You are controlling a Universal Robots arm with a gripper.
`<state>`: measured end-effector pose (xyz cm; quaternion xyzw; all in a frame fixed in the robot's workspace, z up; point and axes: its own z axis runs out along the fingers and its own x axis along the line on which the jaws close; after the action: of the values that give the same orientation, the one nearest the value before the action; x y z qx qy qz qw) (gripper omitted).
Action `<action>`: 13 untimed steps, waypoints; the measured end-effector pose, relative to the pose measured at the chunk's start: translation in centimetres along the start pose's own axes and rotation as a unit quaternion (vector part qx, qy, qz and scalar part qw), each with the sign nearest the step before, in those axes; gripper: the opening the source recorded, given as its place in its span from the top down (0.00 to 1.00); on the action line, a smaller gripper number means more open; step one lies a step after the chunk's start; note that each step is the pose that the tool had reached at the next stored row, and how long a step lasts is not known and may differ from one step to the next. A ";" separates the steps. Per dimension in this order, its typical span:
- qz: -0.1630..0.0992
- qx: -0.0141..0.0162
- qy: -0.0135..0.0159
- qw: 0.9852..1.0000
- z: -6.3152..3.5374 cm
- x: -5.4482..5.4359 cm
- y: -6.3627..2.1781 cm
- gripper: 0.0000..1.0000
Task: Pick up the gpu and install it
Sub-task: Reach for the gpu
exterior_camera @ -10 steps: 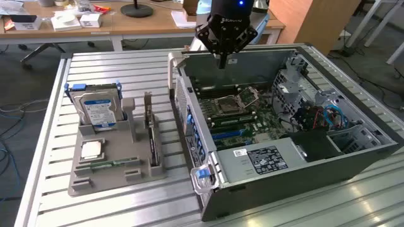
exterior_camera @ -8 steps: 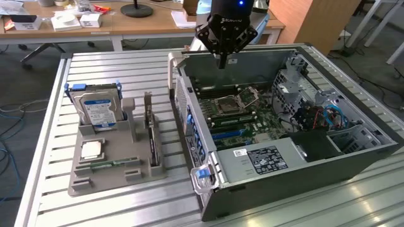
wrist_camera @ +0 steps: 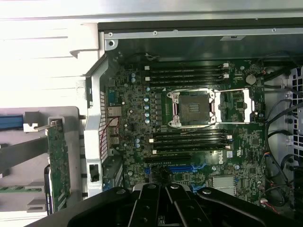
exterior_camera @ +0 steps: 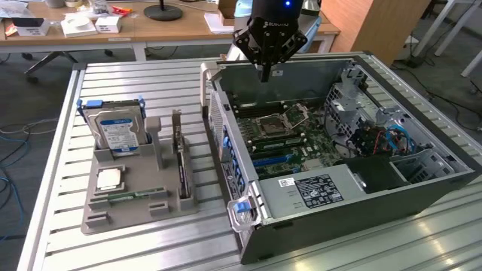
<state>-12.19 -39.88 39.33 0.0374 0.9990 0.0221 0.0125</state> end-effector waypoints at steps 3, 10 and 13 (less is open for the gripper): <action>0.000 0.000 0.000 1.000 0.01 0.1 0.00 0.90; 0.000 0.000 -0.001 1.000 0.03 1.1 -0.08 0.90; 0.000 0.000 -0.002 1.000 0.03 1.8 -0.14 0.90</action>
<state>-14.01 -39.89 39.25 0.0373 0.9990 0.0222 0.0146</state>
